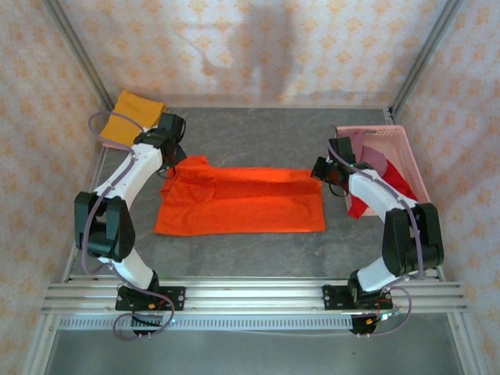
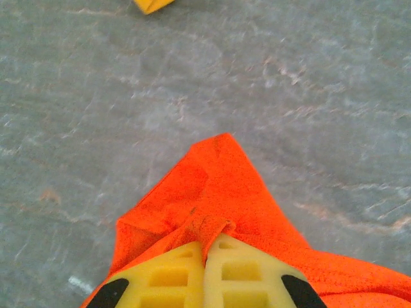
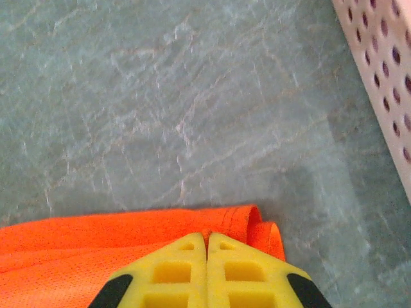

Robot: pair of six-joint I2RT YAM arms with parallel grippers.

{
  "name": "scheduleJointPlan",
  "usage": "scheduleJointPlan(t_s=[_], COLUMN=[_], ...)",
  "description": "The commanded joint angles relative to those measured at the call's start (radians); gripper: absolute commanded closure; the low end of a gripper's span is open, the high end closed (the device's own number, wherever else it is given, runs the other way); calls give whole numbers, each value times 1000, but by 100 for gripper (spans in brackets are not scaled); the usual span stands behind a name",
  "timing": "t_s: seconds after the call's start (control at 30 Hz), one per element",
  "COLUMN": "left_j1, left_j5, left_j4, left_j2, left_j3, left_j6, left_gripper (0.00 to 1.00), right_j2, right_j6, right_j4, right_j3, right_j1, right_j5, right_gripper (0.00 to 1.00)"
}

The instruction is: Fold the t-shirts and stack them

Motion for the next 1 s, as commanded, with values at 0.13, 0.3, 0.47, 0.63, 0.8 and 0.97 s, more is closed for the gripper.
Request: scheduleJointPlan(t_s=[0.13, 0.3, 0.47, 0.63, 0.8, 0.97], left_j1=[7, 7, 7, 6, 7, 6], left_j5=[-45, -27, 3, 46, 51, 65], left_j4=[-42, -71, -103, -134, -158, -170], left_j2=[-156, -223, -283, -331, -374, -384], left_j3=[-149, -220, -270, -315, -358, -379], left_j6=[-19, -27, -27, -27, -30, -31], left_gripper=[100, 100, 100, 100, 100, 100], right_j2=[-111, -136, -120, -97, -100, -102], right_j6=[0, 10, 13, 16, 14, 17], right_j4=[-73, -84, -78, -73, -72, -83], right_j3=[-86, -127, -138, -111, -80, -75], right_j1=[12, 12, 12, 12, 12, 11], right_j5=[29, 26, 37, 40, 34, 7], right_gripper=[100, 100, 100, 100, 100, 100])
